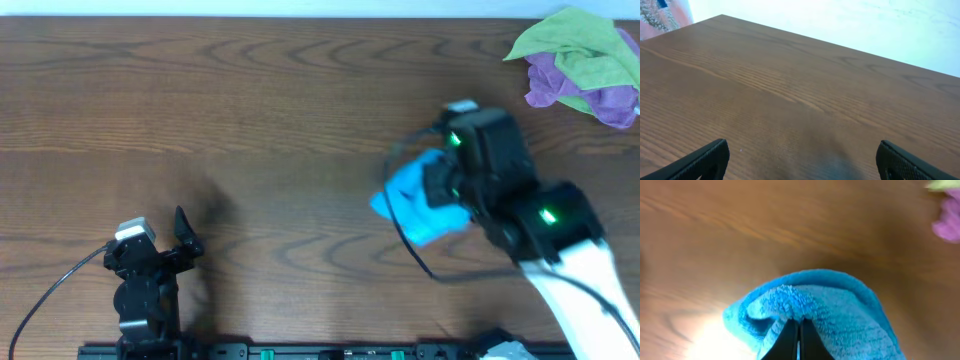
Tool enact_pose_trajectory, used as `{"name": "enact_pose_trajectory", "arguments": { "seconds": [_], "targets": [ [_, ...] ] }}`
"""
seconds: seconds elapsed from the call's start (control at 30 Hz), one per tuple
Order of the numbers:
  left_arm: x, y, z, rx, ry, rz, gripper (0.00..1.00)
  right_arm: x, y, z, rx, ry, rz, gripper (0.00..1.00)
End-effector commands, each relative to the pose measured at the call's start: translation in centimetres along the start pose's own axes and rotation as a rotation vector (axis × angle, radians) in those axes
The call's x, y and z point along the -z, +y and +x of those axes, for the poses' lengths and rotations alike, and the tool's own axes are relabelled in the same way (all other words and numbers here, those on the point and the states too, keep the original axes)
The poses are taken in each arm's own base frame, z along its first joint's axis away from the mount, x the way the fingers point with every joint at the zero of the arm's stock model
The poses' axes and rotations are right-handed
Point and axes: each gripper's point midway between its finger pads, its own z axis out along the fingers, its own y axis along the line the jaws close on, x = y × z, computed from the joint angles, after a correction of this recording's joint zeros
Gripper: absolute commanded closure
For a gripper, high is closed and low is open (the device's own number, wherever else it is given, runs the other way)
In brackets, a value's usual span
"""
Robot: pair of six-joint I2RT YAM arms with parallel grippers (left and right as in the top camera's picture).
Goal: Fold the cloth
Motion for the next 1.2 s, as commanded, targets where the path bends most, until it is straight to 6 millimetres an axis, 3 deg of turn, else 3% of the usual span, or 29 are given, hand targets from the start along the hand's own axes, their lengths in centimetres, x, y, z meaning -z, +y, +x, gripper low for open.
{"name": "enact_pose_trajectory", "arguments": {
  "seconds": [0.0, 0.07, 0.1, 0.13, 0.17, 0.47, 0.63, 0.7, 0.73, 0.77, 0.83, 1.17],
  "targets": [
    [-0.3, 0.4, 1.2, -0.005, 0.026, -0.017, 0.05, -2.5, 4.3, -1.9, 0.041, -0.009, -0.178, 0.98],
    [-0.3, 0.4, 1.2, -0.005, 0.026, -0.017, 0.05, -3.6, 4.9, -2.9, 0.064, 0.002, -0.158, 0.99],
    [-0.3, 0.4, 1.2, -0.005, 0.026, -0.017, 0.05, -4.2, 4.0, -2.9, 0.071, 0.025, -0.09, 0.85],
    [-0.3, 0.4, 1.2, -0.005, 0.026, -0.017, 0.05, -4.6, 3.0, -2.7, 0.076, 0.048, -0.027, 0.22],
    [-0.3, 0.4, 1.2, -0.005, 0.026, -0.017, 0.05, -5.0, 2.2, -2.1, 0.083, 0.077, 0.019, 0.01],
    [-0.3, 0.4, 1.2, -0.005, 0.026, -0.017, 0.05, -5.5, 1.0, 0.8, 0.102, 0.197, 0.076, 0.01],
    [-0.3, 0.4, 1.2, -0.005, 0.026, -0.017, 0.05, -8.2, 1.0, 3.1, 0.094, 0.26, 0.089, 0.03],
    [-0.3, 0.4, 1.2, -0.005, 0.026, -0.017, 0.05, -9.4, 1.0, 3.5, 0.096, 0.273, 0.095, 0.24],
    [-0.3, 0.4, 1.2, -0.005, 0.026, -0.017, 0.05, -9.9, 0.9, 3.6, 0.094, 0.276, 0.097, 0.44],
    [-0.3, 0.4, 1.2, -0.005, 0.026, -0.017, 0.05, -10.5, 0.8, 3.7, 0.091, 0.282, 0.102, 0.71],
    [-0.3, 0.4, 1.2, -0.005, 0.026, -0.017, 0.05, -11.8, 0.5, 3.8, 0.082, 0.297, 0.112, 0.96],
    [-0.3, 0.4, 1.2, -0.005, 0.026, -0.017, 0.05, -19.6, -0.3, 5.1, 0.049, 0.362, 0.1, 0.98]
  ]
}}
